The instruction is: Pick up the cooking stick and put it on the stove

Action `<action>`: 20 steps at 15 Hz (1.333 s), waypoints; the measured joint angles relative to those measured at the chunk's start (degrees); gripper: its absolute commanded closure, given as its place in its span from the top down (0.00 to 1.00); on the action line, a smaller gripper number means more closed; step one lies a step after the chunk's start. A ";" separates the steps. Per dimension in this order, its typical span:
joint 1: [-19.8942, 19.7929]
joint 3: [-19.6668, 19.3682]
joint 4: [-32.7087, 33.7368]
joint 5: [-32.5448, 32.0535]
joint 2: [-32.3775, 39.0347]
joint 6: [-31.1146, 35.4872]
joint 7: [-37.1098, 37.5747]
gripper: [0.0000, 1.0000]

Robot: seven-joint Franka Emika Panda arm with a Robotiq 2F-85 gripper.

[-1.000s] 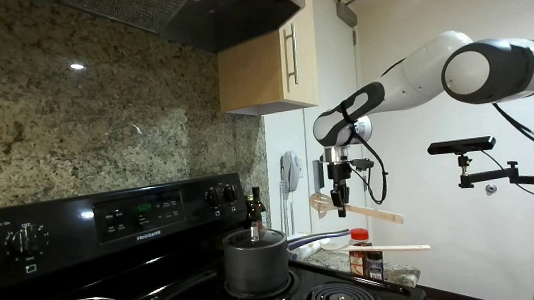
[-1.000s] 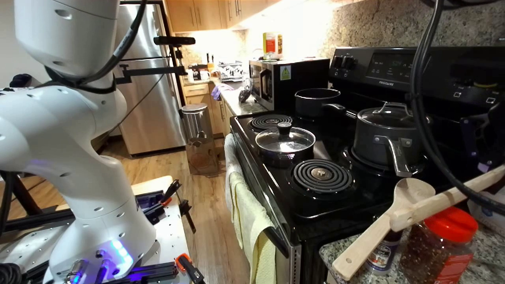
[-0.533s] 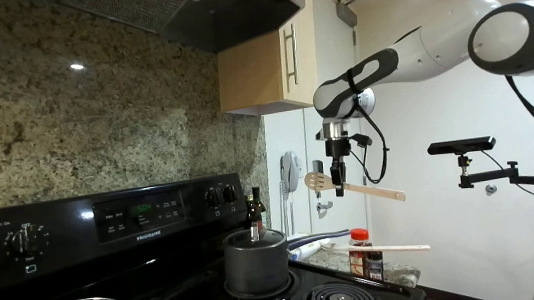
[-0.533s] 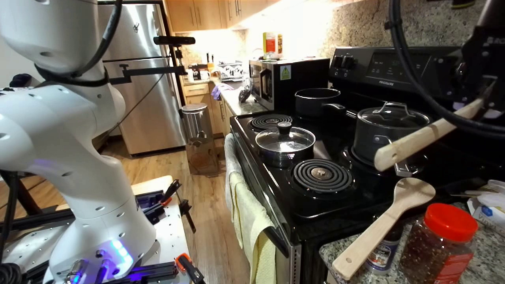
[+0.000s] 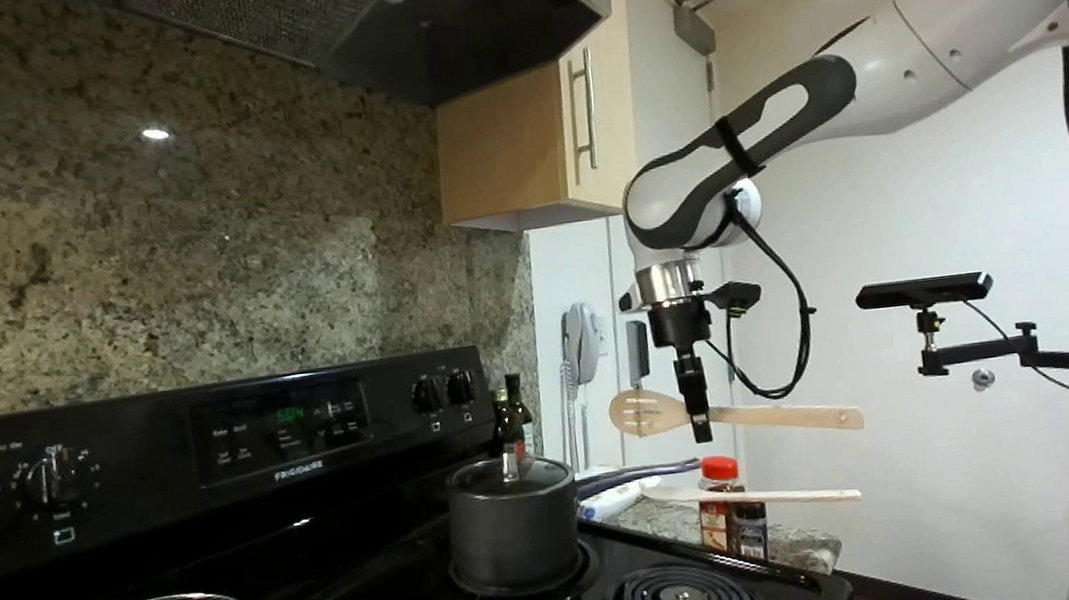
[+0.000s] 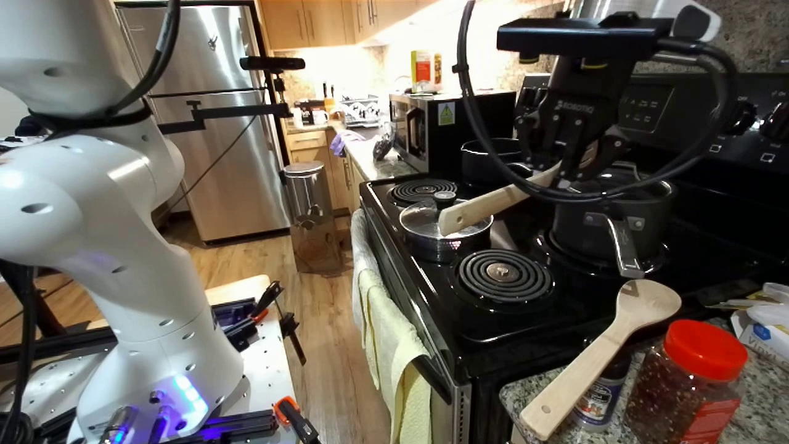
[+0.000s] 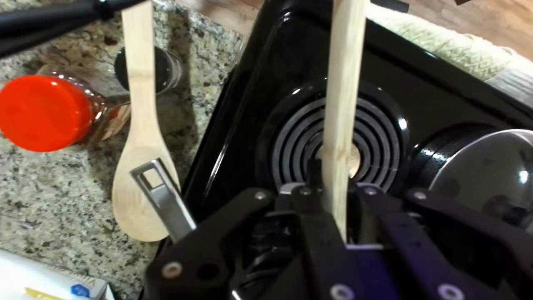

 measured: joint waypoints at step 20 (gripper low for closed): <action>10.33 3.94 -2.67 -4.83 -2.04 0.14 -0.16 0.05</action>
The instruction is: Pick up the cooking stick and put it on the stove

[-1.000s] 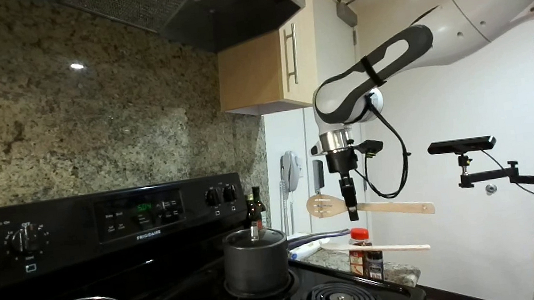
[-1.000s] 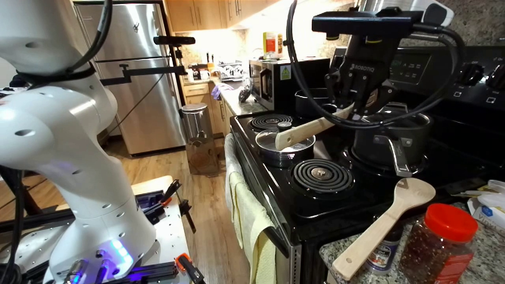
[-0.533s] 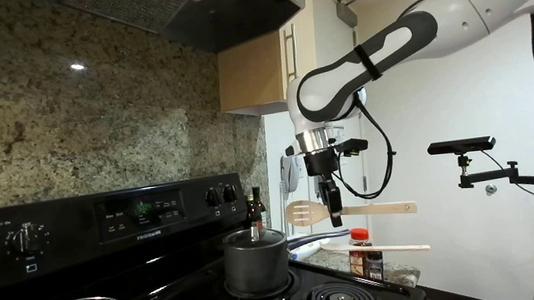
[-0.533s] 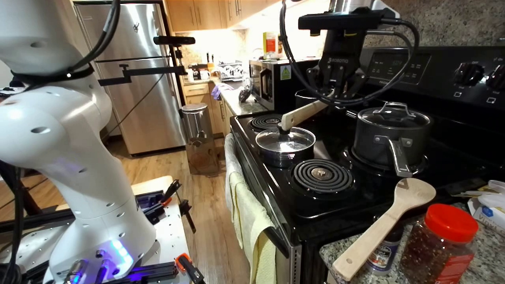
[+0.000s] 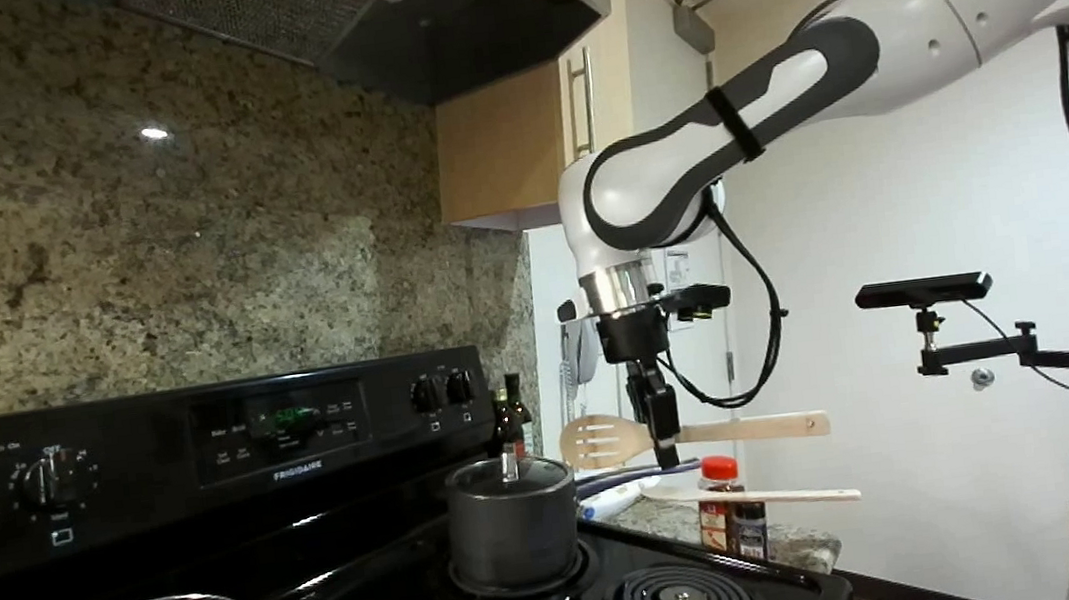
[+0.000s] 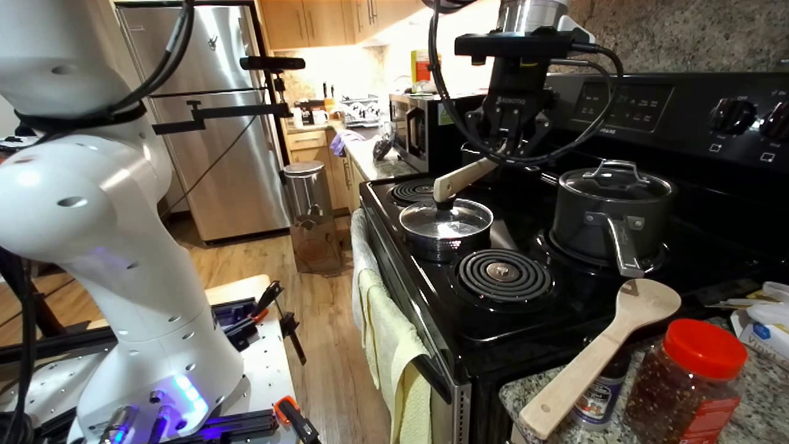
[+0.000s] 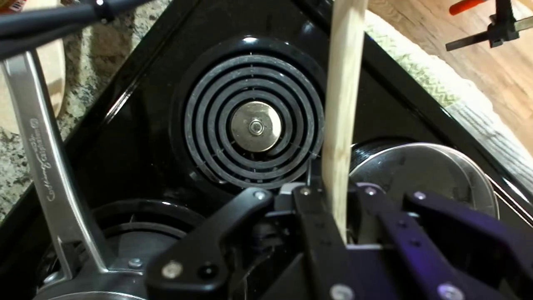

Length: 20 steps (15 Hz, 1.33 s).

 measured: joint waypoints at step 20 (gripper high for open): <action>7.91 7.22 -3.39 -0.26 0.75 0.66 -6.20 0.05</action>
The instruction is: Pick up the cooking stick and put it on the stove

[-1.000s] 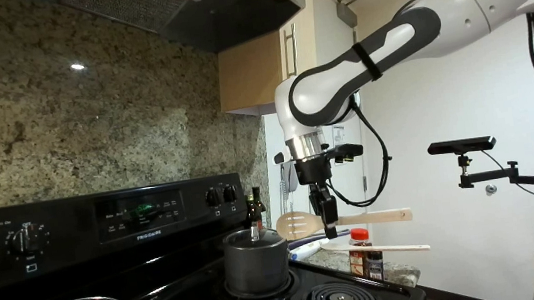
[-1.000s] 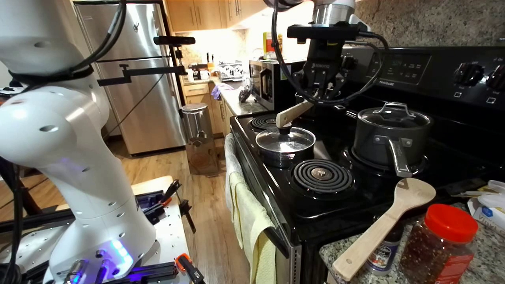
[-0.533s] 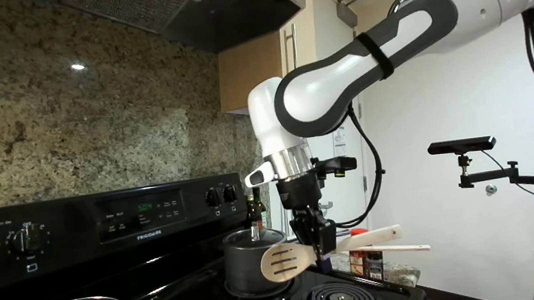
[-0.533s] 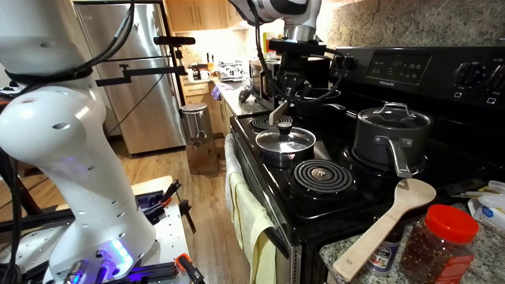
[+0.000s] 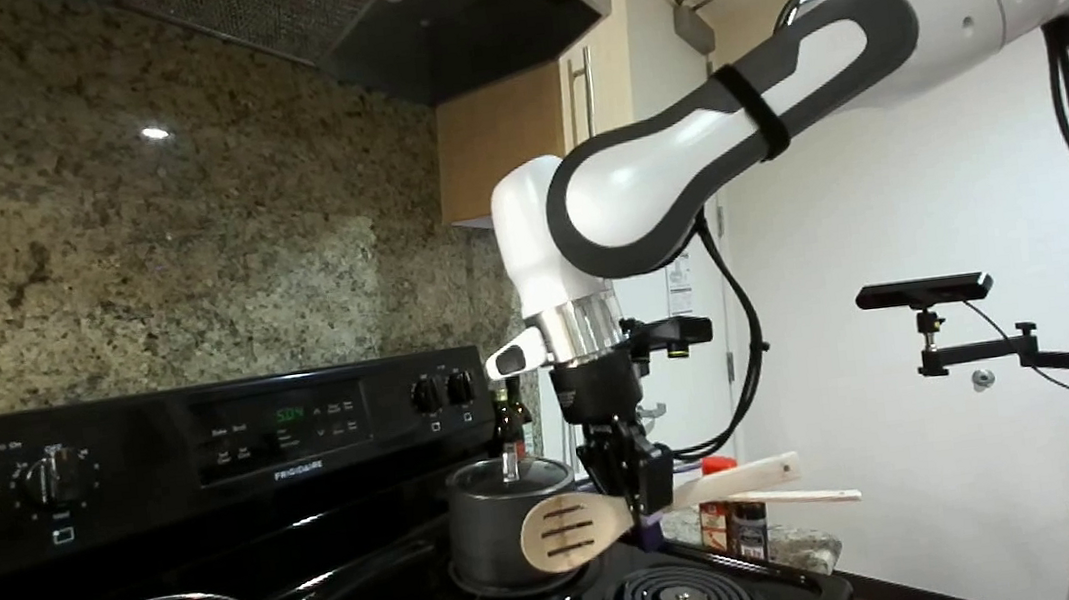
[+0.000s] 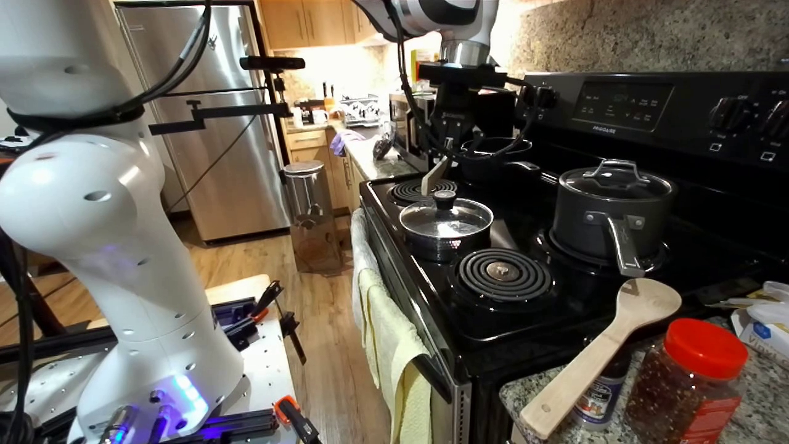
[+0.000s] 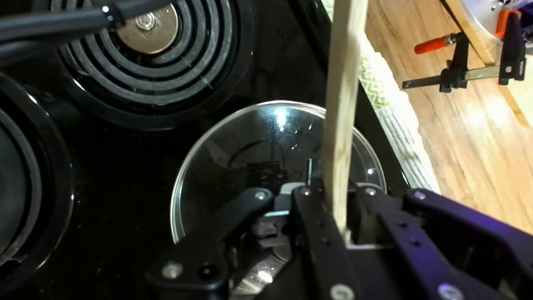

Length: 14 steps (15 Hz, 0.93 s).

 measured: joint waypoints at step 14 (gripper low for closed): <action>7.49 7.75 9.20 -10.06 5.94 -0.45 -8.02 0.05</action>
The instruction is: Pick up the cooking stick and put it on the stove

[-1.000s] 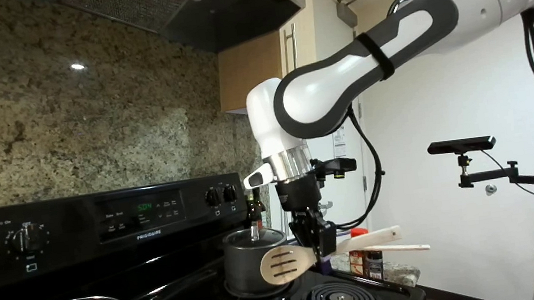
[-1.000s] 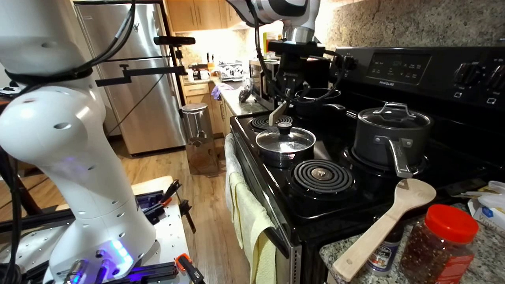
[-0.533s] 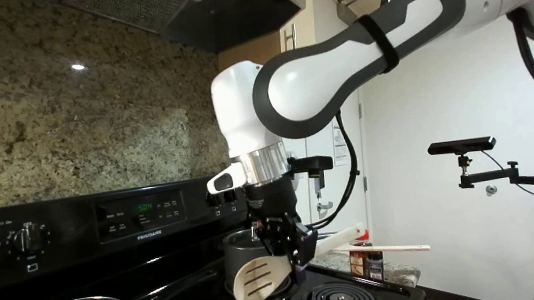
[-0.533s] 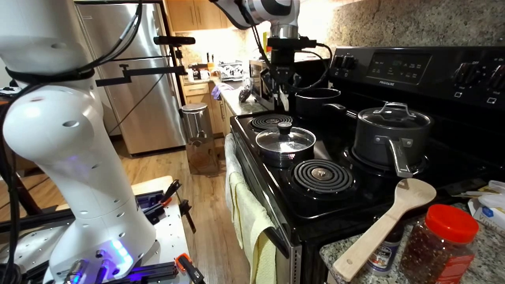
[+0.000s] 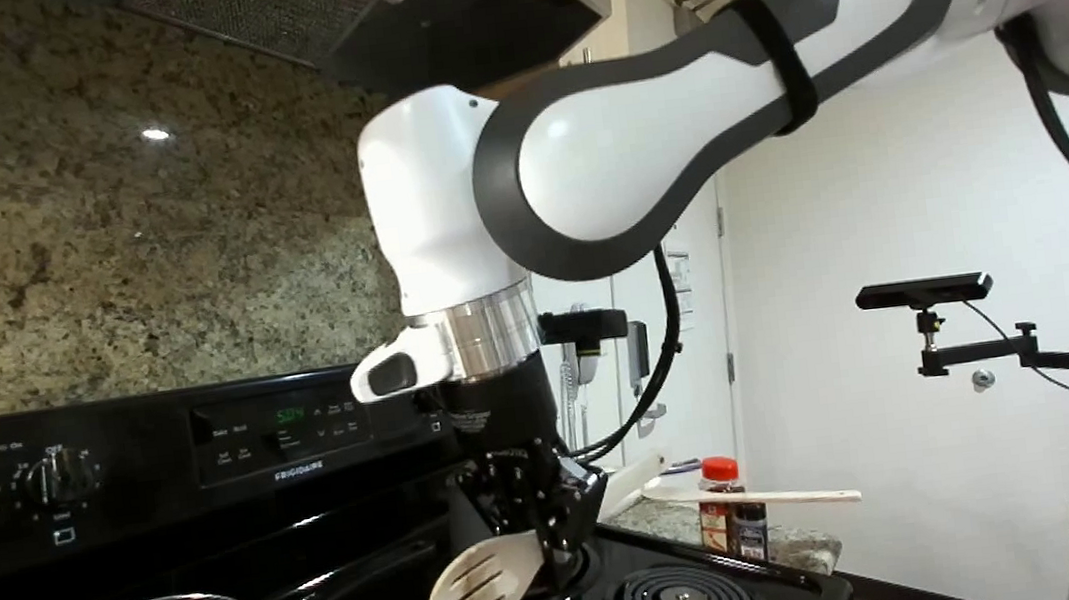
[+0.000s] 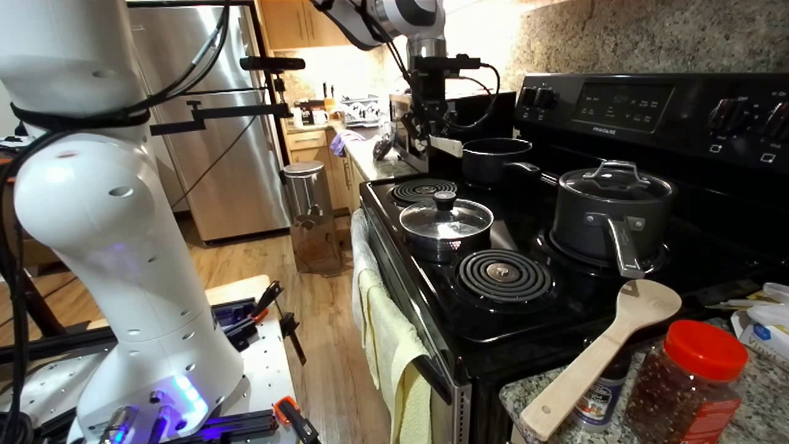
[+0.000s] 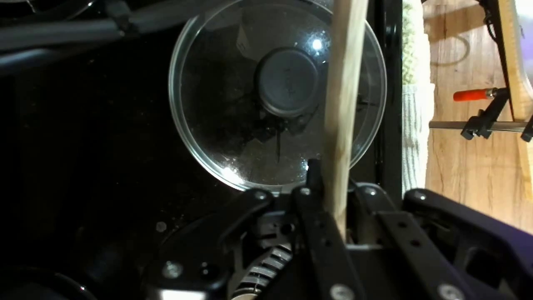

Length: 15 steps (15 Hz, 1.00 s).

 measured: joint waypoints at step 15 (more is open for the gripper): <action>5.65 4.96 6.81 -4.89 5.35 1.69 -8.51 0.05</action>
